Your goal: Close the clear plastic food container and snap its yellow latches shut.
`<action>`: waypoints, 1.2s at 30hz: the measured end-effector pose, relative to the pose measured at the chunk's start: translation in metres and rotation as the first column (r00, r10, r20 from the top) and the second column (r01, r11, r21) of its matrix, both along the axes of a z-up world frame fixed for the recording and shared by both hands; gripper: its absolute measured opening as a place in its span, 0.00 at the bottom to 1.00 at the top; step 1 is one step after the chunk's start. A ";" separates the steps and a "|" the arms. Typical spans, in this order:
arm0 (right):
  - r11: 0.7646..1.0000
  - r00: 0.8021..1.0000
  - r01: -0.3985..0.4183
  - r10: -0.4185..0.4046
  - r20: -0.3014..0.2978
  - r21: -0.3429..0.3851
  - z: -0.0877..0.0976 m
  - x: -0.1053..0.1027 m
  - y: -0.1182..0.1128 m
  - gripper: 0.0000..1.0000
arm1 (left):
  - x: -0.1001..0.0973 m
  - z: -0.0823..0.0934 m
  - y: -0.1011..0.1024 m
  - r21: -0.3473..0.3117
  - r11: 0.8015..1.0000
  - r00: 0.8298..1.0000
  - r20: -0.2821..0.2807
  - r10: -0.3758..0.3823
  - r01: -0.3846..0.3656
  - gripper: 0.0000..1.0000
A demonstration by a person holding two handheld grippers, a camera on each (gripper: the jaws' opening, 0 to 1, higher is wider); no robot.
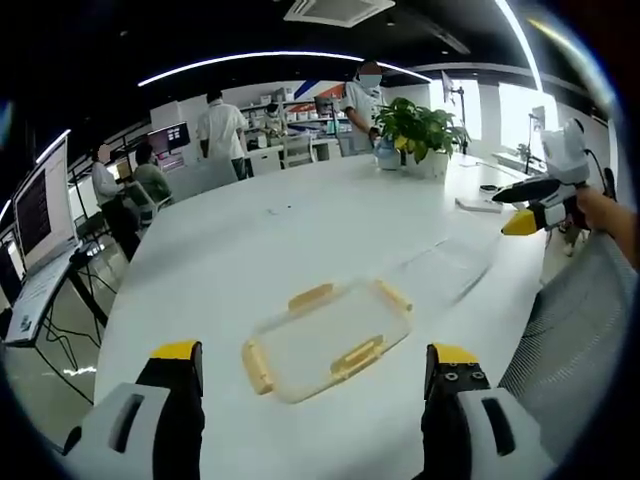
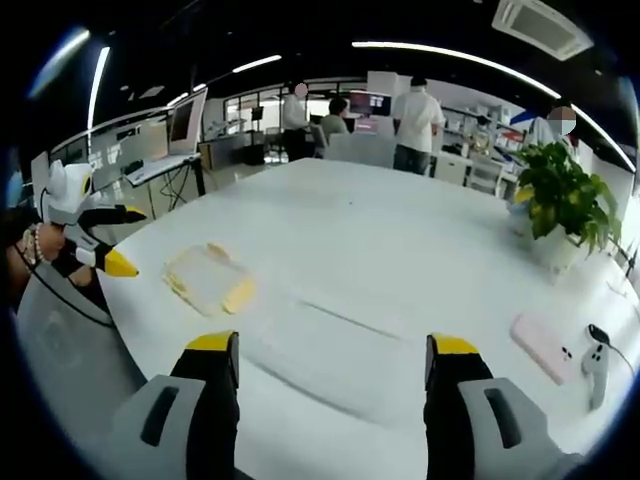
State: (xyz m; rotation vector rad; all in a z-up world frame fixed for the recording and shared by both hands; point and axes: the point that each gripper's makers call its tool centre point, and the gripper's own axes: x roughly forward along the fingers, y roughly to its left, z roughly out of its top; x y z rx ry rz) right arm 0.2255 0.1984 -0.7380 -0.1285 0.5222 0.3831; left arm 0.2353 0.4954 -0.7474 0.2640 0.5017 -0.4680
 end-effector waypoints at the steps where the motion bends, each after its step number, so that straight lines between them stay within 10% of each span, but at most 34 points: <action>1: 1.000 1.000 -0.001 0.001 0.002 -0.001 0.000 0.000 0.000 0.74 | 0.000 0.000 0.000 -0.003 1.000 1.000 0.000 0.001 -0.001 0.90; 36: 0.999 0.999 -0.038 0.038 -0.022 -0.010 -0.004 -0.004 0.006 0.68 | -0.003 -0.003 -0.002 0.024 1.000 1.000 -0.015 -0.017 0.018 0.88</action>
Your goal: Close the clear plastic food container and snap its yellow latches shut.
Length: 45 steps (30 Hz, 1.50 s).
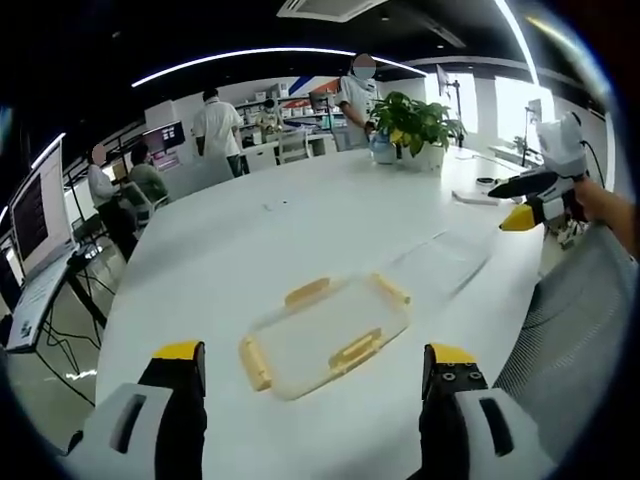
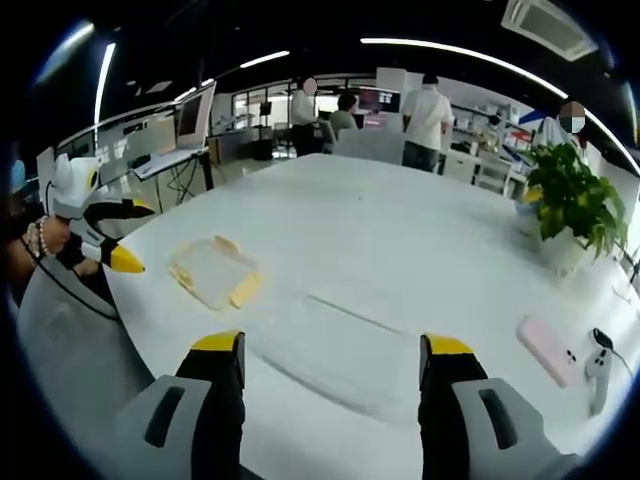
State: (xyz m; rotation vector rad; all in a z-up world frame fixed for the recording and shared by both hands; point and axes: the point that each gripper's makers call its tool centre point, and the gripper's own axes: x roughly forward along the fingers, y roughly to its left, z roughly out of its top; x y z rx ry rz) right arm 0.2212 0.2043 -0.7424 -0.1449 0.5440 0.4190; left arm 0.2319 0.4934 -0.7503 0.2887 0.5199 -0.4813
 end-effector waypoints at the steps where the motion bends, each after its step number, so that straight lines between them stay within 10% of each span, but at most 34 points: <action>1: 1.000 1.000 -0.002 0.002 -0.001 -0.002 0.000 0.000 0.000 0.68 | 0.000 0.000 0.000 -0.002 1.000 1.000 -0.002 0.001 -0.001 0.88; 31: 0.986 0.987 -0.155 0.157 0.038 -0.067 0.017 0.021 0.027 0.64 | 0.017 0.002 0.013 0.045 0.992 0.993 -0.025 -0.118 0.119 0.89; 45: 0.860 0.891 -0.444 0.453 -0.025 -0.251 0.010 0.047 0.072 0.65 | 0.040 -0.004 0.020 0.156 0.917 0.930 -0.073 -0.359 0.366 0.95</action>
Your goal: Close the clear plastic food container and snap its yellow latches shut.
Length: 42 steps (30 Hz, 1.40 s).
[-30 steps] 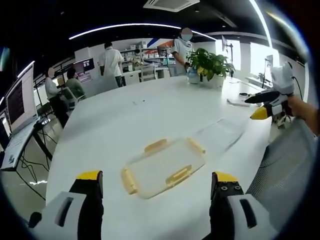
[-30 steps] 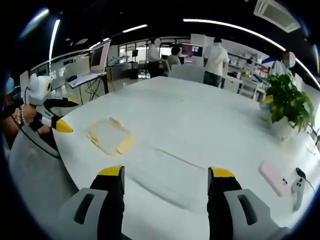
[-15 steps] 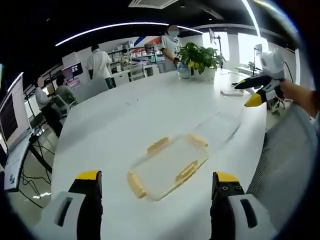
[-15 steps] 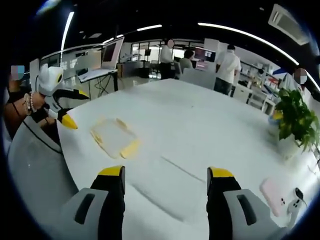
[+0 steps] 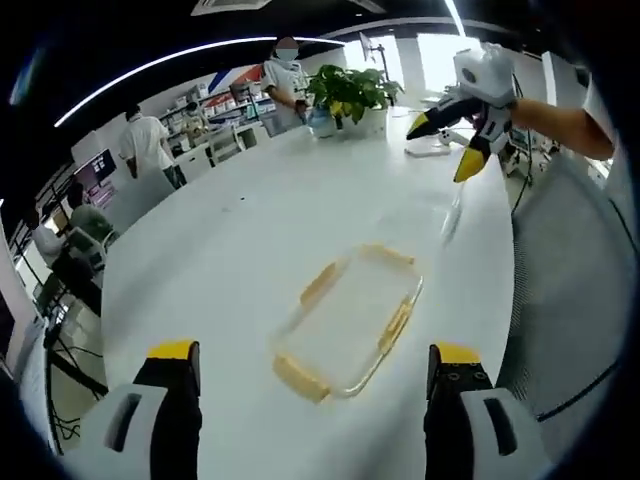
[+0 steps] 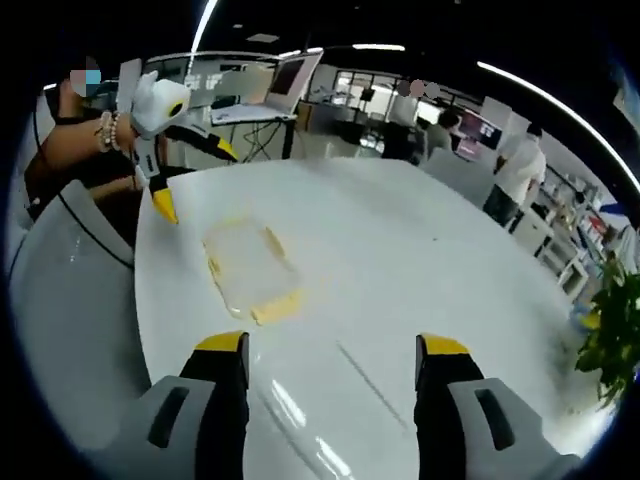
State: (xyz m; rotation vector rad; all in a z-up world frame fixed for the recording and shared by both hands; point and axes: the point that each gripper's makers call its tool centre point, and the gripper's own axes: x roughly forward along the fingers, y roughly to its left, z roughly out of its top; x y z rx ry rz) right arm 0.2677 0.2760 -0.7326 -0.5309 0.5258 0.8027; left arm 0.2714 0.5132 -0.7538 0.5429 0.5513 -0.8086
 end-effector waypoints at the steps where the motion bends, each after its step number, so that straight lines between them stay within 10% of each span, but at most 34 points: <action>1: 0.999 0.999 -0.038 0.038 -0.001 -0.014 -0.001 0.000 0.006 0.65 | 0.001 -0.001 0.000 0.006 1.000 1.000 -0.009 -0.015 0.015 0.98; 14: 0.974 0.975 -0.218 0.214 -0.062 -0.066 -0.018 0.009 0.038 0.65 | 0.008 -0.031 0.009 0.124 0.979 0.980 -0.140 -0.143 0.161 0.99; 42: 0.892 0.896 -0.422 0.384 -0.225 -0.159 -0.073 0.019 0.076 0.58 | 0.016 -0.076 0.011 0.222 0.876 0.876 -0.342 -0.341 0.428 0.79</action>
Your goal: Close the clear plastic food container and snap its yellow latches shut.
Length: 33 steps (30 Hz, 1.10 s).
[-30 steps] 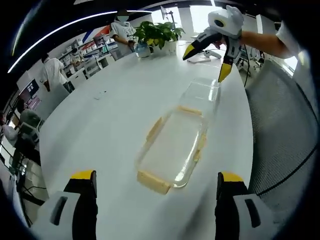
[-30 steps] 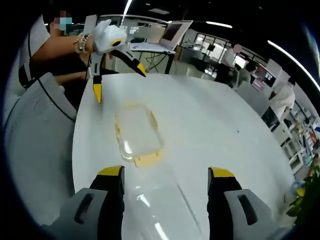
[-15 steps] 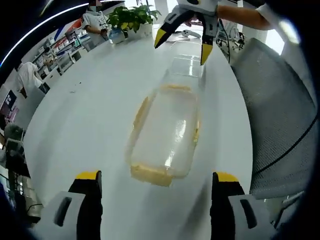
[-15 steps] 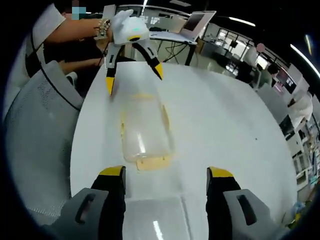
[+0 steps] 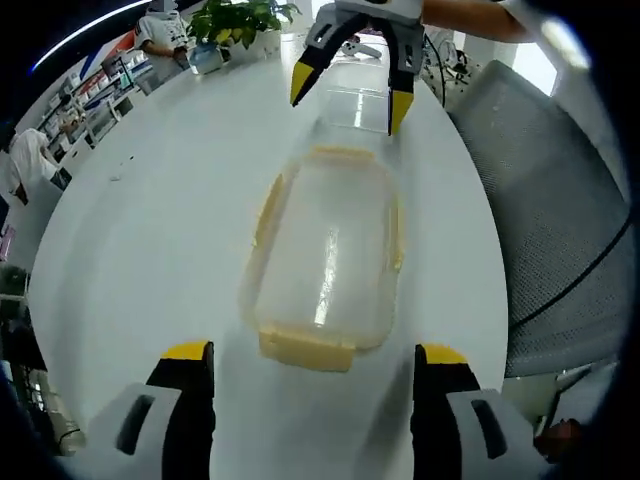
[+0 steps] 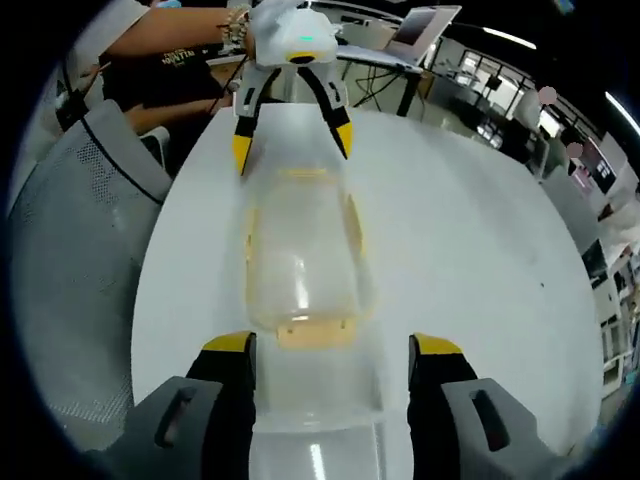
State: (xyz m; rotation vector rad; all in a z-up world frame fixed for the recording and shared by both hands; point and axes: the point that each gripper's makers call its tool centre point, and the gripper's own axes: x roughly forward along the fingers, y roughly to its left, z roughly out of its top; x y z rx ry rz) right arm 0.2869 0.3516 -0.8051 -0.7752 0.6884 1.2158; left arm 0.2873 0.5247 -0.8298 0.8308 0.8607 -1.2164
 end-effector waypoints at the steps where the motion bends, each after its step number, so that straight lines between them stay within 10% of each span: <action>1: 1.000 1.000 -0.006 0.006 -0.004 0.001 -0.001 -0.001 0.001 0.58 | 0.000 -0.001 0.000 0.002 1.000 1.000 -0.003 -0.002 0.002 0.79; 33: 0.992 0.986 -0.120 0.115 -0.118 -0.041 -0.040 -0.010 0.016 0.44 | 0.005 -0.014 -0.003 0.009 0.999 0.997 -0.064 -0.047 0.048 0.59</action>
